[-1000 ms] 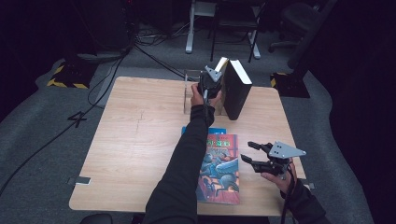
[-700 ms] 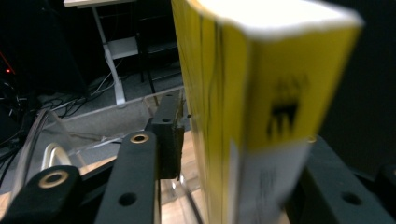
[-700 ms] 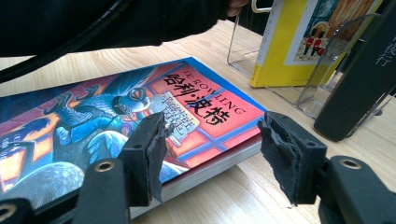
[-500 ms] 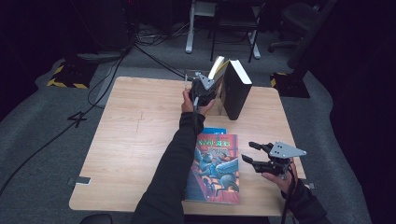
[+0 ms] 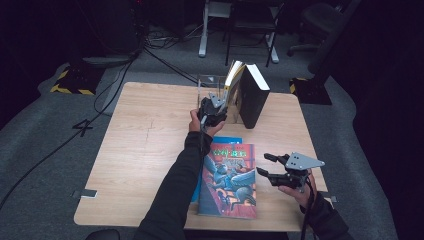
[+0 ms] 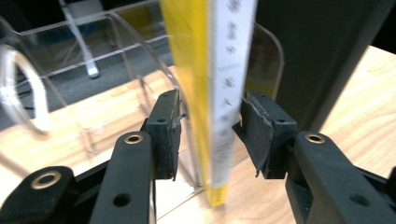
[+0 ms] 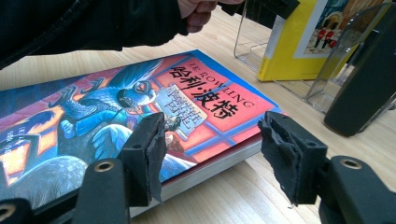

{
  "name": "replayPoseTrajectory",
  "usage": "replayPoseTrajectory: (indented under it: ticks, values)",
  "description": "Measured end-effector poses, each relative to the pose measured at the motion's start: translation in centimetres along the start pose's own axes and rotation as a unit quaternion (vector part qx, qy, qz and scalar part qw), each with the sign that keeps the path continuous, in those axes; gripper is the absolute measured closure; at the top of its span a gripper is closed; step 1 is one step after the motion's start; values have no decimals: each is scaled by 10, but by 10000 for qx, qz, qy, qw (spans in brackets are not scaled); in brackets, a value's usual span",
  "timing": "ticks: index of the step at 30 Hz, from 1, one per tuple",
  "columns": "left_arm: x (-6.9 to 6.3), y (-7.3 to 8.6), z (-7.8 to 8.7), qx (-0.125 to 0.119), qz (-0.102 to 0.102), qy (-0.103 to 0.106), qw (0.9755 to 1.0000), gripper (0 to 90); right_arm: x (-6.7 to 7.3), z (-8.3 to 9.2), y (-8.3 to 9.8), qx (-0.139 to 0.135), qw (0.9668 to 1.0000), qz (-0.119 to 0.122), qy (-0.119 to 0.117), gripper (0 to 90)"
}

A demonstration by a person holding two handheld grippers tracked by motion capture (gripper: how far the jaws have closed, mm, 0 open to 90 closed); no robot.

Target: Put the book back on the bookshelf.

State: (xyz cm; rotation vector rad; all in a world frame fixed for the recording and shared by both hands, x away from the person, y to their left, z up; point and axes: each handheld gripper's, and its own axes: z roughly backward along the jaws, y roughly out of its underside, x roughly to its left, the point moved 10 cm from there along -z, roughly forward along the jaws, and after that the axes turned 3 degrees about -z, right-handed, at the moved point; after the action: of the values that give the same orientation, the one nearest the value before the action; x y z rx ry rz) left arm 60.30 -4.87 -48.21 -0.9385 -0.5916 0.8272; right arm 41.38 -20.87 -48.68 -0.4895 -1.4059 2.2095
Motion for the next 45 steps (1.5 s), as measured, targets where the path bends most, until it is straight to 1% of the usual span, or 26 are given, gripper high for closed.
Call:
replayPoseTrajectory:
  ticks: [2, 4, 5, 6, 9, 10, 11, 12, 13, 15, 19, 21, 25, 27, 30, 33, 34, 35, 37, 38, 40, 45]
  values:
    - [-2, 2, -4, 80, -57, -19, 9999, 608, 0, 0, 1, 13, 10000, 5, 12, 405]
    - [-3, 3, -6, 129, -25, 14, 9999, 674, -1, 0, 1, 22, 10000, -23, 15, 405]
    - [-4, 3, -7, 128, -29, 46, 9999, 680, -1, 0, 1, 24, 10000, -23, 22, 405]
    - [-6, 2, -8, 122, -32, 43, 9999, 682, -2, 0, 1, 20, 10000, -15, 28, 405]
    - [-13, -1, -11, 150, -61, 126, 9998, 674, -2, 0, 1, 10, 10000, -10, 28, 405]
    - [-15, -2, -13, 145, -8, 170, 9997, 669, -2, 0, 1, 16, 10000, -17, 34, 406]
    - [-17, -3, -14, 135, -1, 183, 9997, 664, -2, 0, 1, 16, 10000, -13, 31, 405]
    - [-18, -4, -15, 153, -34, 159, 9998, 660, -1, 0, 1, 16, 10000, -17, 33, 406]
    - [-22, -5, -16, 123, 15, 172, 9998, 657, -1, 0, 1, 19, 10000, 6, 37, 406]
    - [-26, -7, -18, 124, 31, 208, 9997, 652, -1, 0, 1, 22, 10000, 7, 30, 406]
    - [-35, -10, -23, 156, -55, 251, 9995, 648, -2, -1, 2, 51, 10000, -12, 48, 405]
    - [-36, -11, -24, 164, -80, 276, 9995, 647, -2, -1, 2, 58, 10000, 1, 52, 405]
    - [-40, -13, -27, 144, -8, 349, 9993, 642, -2, -1, 2, 56, 10000, 16, 52, 405]
    - [-40, -14, -27, 136, -30, 340, 9993, 638, -2, -1, 2, 57, 10000, 5, 54, 405]
    - [-39, -14, -27, 134, -11, 373, 9992, 635, -2, -1, 2, 56, 10000, 1, 49, 405]
    - [-40, -17, -29, 154, -58, 352, 9992, 629, -2, -2, 2, 60, 10000, -2, 45, 405]
    - [-40, -18, -30, 173, -115, 321, 9993, 624, -1, -2, 2, 84, 10000, 22, 39, 405]
    - [-40, -20, -30, 178, -59, 311, 9993, 621, -1, -2, 2, 84, 10000, 13, 42, 405]
    - [-40, -22, -31, 156, -30, 267, 9995, 619, 0, -2, 1, 75, 10000, 18, 42, 405]
    - [-40, -22, -31, 156, -30, 267, 9995, 618, -1, -2, 1, 74, 10000, 31, 44, 405]
    - [-40, -22, -32, 120, 34, 294, 9995, 617, -1, -2, 2, 72, 10000, 25, 49, 405]
    - [-41, -18, -30, 120, 27, 358, 9993, 607, -2, -2, 2, 76, 10000, 7, 41, 404]
